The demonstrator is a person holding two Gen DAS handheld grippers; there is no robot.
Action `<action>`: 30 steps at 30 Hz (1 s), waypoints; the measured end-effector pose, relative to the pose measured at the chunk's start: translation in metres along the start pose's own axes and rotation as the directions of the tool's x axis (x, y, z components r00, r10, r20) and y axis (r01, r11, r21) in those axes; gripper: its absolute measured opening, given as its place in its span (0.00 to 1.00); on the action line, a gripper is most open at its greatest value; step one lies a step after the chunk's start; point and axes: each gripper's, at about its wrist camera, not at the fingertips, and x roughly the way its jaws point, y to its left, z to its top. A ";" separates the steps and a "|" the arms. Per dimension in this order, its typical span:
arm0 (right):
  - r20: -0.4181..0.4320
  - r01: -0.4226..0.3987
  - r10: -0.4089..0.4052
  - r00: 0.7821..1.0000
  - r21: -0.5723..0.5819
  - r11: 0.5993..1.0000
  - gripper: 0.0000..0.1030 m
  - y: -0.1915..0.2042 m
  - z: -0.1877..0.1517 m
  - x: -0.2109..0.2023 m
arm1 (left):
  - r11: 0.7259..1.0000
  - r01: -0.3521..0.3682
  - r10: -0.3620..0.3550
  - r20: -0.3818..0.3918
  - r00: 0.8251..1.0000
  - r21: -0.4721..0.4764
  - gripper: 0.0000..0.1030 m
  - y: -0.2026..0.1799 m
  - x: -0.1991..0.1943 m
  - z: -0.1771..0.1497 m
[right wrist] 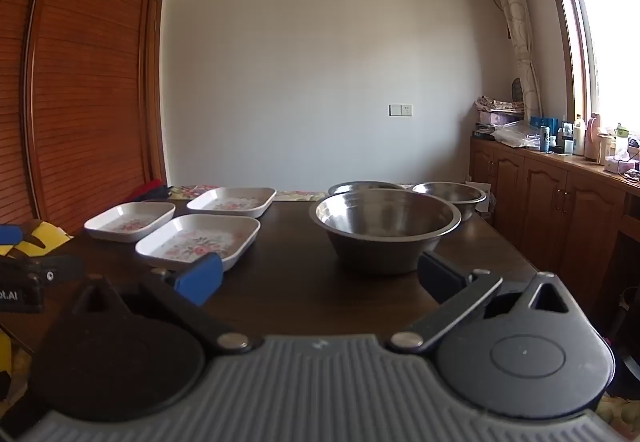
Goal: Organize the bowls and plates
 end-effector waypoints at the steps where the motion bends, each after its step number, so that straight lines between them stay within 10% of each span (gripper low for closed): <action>1: 0.000 0.000 0.000 1.000 0.000 1.000 1.00 0.000 0.000 0.000 | 1.000 0.000 0.000 -0.001 1.000 0.000 1.00 0.001 -0.001 0.000; 30: 0.000 0.000 0.000 1.000 0.002 1.000 1.00 0.000 -0.002 -0.002 | 1.000 0.000 0.000 0.000 1.000 0.009 1.00 -0.005 0.002 -0.001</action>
